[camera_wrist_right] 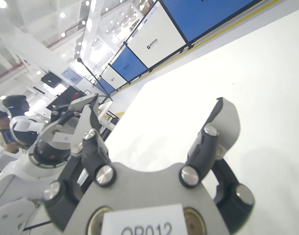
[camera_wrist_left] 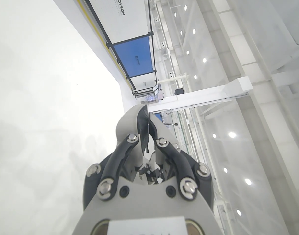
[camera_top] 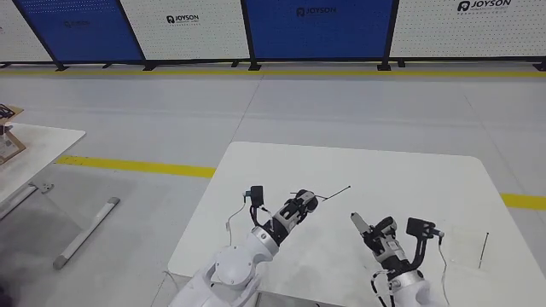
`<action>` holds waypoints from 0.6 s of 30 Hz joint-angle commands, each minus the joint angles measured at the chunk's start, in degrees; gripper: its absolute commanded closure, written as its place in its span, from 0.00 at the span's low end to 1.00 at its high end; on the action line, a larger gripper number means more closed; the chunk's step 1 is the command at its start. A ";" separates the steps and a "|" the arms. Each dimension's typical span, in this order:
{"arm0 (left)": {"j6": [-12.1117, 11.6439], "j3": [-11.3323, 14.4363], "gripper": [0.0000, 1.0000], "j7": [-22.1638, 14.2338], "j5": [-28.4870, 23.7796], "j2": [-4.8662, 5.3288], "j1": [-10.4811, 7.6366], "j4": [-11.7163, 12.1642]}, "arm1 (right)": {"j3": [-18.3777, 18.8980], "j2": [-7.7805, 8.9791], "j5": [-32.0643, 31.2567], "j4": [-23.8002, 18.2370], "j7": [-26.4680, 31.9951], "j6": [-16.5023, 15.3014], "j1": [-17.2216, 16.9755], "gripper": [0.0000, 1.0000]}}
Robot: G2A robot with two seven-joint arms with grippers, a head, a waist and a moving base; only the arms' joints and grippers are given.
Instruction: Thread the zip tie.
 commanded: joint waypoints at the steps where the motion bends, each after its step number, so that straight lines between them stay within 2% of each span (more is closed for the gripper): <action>1: 0.26 0.08 1.00 0.08 0.34 0.01 0.21 -0.55 | 0.57 0.21 -0.52 0.18 2.59 -0.07 0.28 0.00; 3: 0.55 0.14 1.00 0.21 0.31 -0.01 0.27 -0.95 | 0.97 0.13 1.42 0.42 1.25 0.04 0.35 0.00; 14: 0.55 0.19 1.00 0.35 0.39 -0.03 0.21 -0.85 | 0.94 0.12 1.33 0.49 1.21 0.13 0.36 0.00; 15: 0.57 0.35 1.00 0.54 0.54 -0.07 0.09 -0.70 | 0.68 0.11 0.60 0.73 1.00 0.59 0.46 0.00; 17: 0.69 0.84 1.00 0.70 0.60 -0.18 -0.23 -0.59 | -0.97 -0.09 -5.62 1.51 -1.35 5.43 1.24 0.00; 18: 0.77 1.00 1.00 0.86 0.67 -0.22 -0.32 -0.63 | -2.16 -0.28 -6.83 1.75 -2.00 6.81 1.58 0.00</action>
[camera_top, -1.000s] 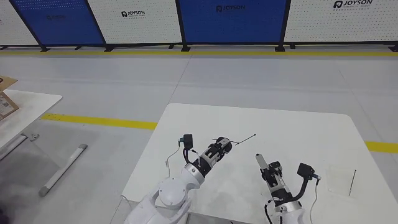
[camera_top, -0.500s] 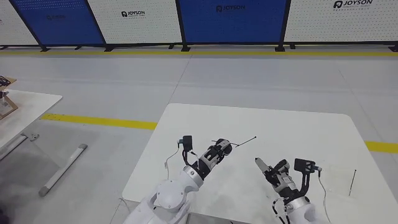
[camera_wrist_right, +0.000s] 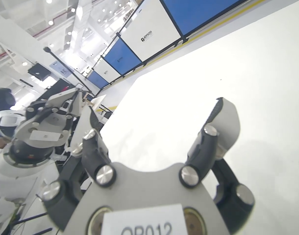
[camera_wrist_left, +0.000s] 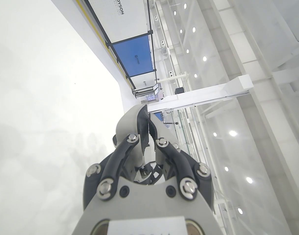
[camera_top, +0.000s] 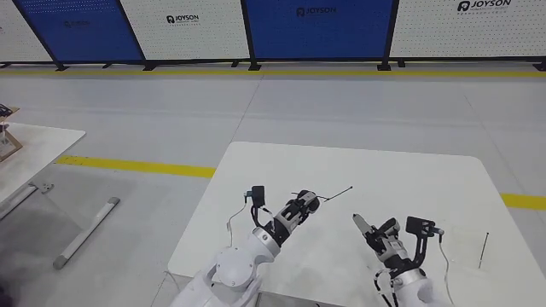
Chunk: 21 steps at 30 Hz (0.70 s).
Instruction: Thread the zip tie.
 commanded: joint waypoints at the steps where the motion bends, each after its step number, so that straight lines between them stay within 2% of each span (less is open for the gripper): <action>1: 0.15 0.43 1.00 0.38 0.37 -0.09 -0.18 -0.22 | -2.57 -0.34 -3.81 0.87 -0.74 3.09 1.04 0.00; 5: 0.60 1.22 1.00 0.55 1.64 -0.17 -0.19 -0.75 | -4.32 -0.48 -6.43 2.35 0.89 3.49 2.74 0.00; 7: 1.15 1.70 1.00 0.40 2.44 -0.20 -0.36 -0.71 | -5.15 -0.52 -8.35 3.22 3.01 4.68 3.74 0.00; 18: 1.67 2.10 1.00 0.60 2.81 -0.28 -0.65 -0.53 | -5.15 -0.52 -8.35 3.22 3.01 4.68 3.74 0.00; 21: 1.13 2.78 1.00 0.39 3.90 -0.33 -0.75 -0.61 | -5.82 -0.52 -8.98 3.70 4.17 4.02 4.09 0.00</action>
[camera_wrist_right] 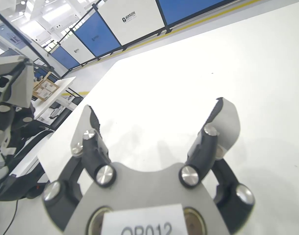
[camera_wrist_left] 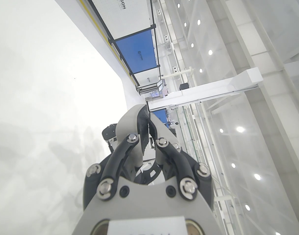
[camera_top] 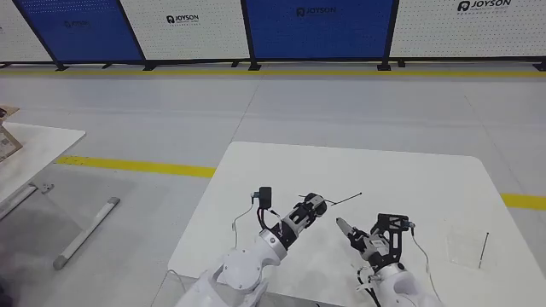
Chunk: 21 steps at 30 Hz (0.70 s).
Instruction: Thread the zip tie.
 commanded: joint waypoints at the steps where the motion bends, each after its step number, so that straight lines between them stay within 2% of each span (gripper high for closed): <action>1: -0.55 0.63 1.00 -0.32 0.54 -0.06 0.01 -0.24 | -0.78 -0.04 -1.07 0.26 0.52 -0.28 0.48 0.00; 4: -0.70 1.22 1.00 -0.38 1.01 -0.13 0.01 -0.49 | -2.20 -0.16 -2.48 0.88 -0.29 -1.68 1.11 0.00; 7: -0.49 1.58 1.00 -0.21 1.27 -0.21 -0.18 -0.41 | -2.95 -0.30 -3.62 1.61 -2.09 -1.49 1.40 0.00; 17: -0.50 1.80 1.00 0.11 1.19 -0.29 -0.23 -0.22 | -3.00 -0.33 -3.17 1.94 -2.11 -2.01 1.47 0.00; 21: -0.40 2.31 1.00 0.39 1.37 -0.43 -0.64 -0.14 | -2.76 -0.49 -1.59 2.34 -5.36 -2.50 1.34 0.00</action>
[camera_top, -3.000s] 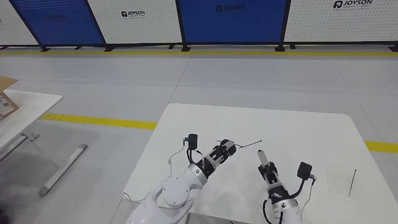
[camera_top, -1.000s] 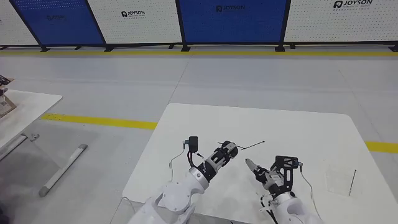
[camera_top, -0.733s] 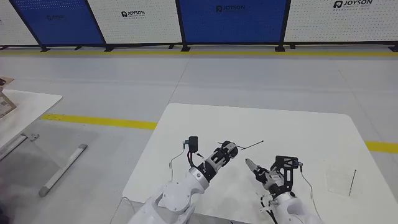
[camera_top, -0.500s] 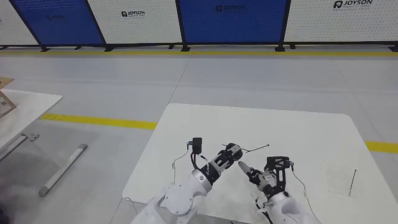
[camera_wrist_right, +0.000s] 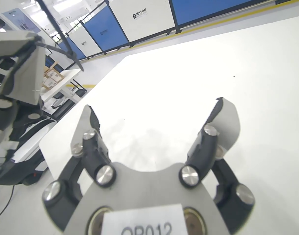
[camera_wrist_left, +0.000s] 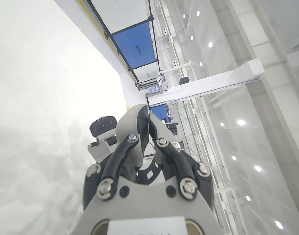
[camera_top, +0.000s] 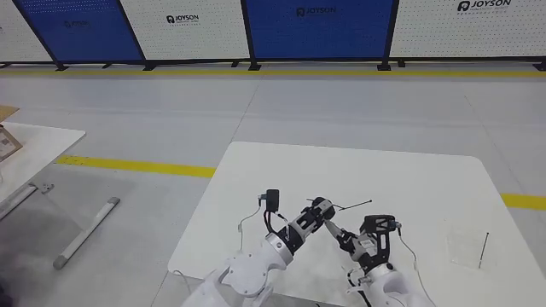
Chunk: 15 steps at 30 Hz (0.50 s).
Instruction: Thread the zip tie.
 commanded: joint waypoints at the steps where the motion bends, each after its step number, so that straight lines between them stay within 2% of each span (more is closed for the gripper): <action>1: 0.05 0.13 1.00 0.14 -0.14 -0.07 -0.21 -0.16 | -0.03 -0.07 0.19 0.31 -1.51 -0.25 -0.01 0.00; 2: 0.07 0.13 1.00 0.19 -0.16 -0.09 -0.26 -0.22 | -0.07 -0.09 0.25 0.47 -2.00 -0.58 0.01 0.02; 3: 0.08 0.12 1.00 0.22 -0.16 -0.10 -0.29 -0.29 | -0.08 -0.10 0.30 0.64 -2.33 -0.86 0.03 0.56; 5: -0.01 0.08 1.00 0.29 0.06 -0.11 -0.31 -0.46 | -0.11 -0.10 0.65 1.01 -2.30 -1.54 0.13 0.71; 7: -0.14 0.12 1.00 0.31 0.29 -0.11 -0.26 -0.54 | -0.04 -0.14 1.76 1.45 -1.42 -2.28 0.58 0.78; 8: -0.16 0.16 1.00 0.32 0.31 -0.13 -0.25 -0.57 | -0.07 -0.15 2.24 1.76 -1.02 -2.80 0.89 0.87; 10: -0.20 0.35 1.00 0.37 0.32 -0.18 -0.28 -0.51 | -0.30 -0.19 2.71 2.41 -0.64 -4.03 1.48 0.93; 15: -0.22 0.85 1.00 0.26 0.53 -0.29 -0.49 -0.04 | -0.83 -0.25 2.89 3.01 -1.34 -6.19 2.01 0.88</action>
